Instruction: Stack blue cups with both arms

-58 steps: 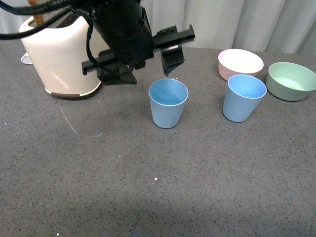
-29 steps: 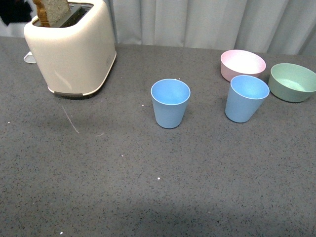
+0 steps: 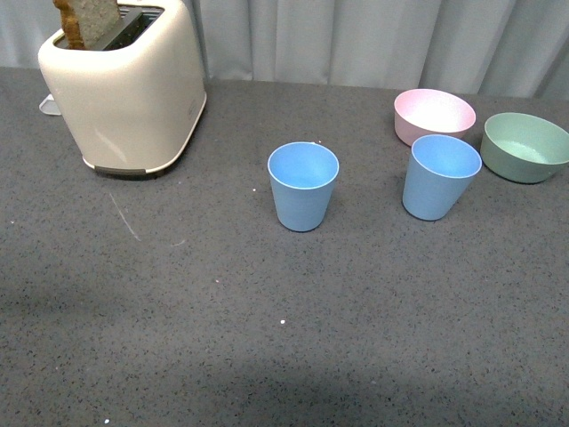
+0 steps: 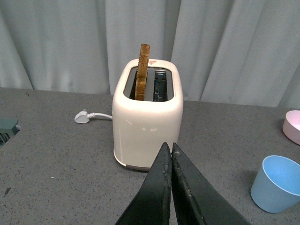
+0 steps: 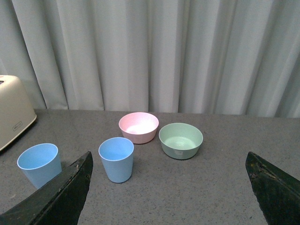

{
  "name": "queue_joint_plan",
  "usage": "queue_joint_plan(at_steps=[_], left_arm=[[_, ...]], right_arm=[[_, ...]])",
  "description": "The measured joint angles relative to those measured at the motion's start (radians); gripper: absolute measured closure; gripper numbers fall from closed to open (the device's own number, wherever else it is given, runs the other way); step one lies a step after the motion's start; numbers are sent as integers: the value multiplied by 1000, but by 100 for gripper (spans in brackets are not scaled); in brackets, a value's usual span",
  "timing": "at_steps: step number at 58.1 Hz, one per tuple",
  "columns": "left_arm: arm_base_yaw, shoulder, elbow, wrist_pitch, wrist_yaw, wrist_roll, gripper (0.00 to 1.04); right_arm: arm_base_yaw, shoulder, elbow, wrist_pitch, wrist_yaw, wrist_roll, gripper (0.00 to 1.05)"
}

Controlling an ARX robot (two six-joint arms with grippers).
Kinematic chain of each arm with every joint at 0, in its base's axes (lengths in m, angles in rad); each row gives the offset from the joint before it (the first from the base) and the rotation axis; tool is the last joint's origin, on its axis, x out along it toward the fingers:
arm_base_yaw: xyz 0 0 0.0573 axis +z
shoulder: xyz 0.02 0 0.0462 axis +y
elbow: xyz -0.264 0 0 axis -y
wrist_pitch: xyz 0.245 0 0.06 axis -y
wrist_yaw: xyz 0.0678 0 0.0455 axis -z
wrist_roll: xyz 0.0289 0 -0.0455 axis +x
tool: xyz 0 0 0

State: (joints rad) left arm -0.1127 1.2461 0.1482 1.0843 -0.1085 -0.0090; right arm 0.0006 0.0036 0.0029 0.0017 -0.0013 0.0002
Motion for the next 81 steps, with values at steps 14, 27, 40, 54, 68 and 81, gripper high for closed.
queue_joint_plan(at_steps=[14,27,40,54,68,81], left_arm=[[52,-187,-72,-118,54,0,101],[110,-372,-113,-257,106,1,101],[110,-529,-128,-392,108,2,101],[110,-690,-129,-536,108,1,101],[110,-822,-129,-660,108,1,101],[110,-928,-129,-763,108,1,101]], right_arm=[[0,0,0,0,0,0,10],[0,0,0,0,0,0,10],[0,0,0,0,0,0,10],[0,0,0,0,0,0,10],[0,0,0,0,0,0,10],[0,0,0,0,0,0,10]])
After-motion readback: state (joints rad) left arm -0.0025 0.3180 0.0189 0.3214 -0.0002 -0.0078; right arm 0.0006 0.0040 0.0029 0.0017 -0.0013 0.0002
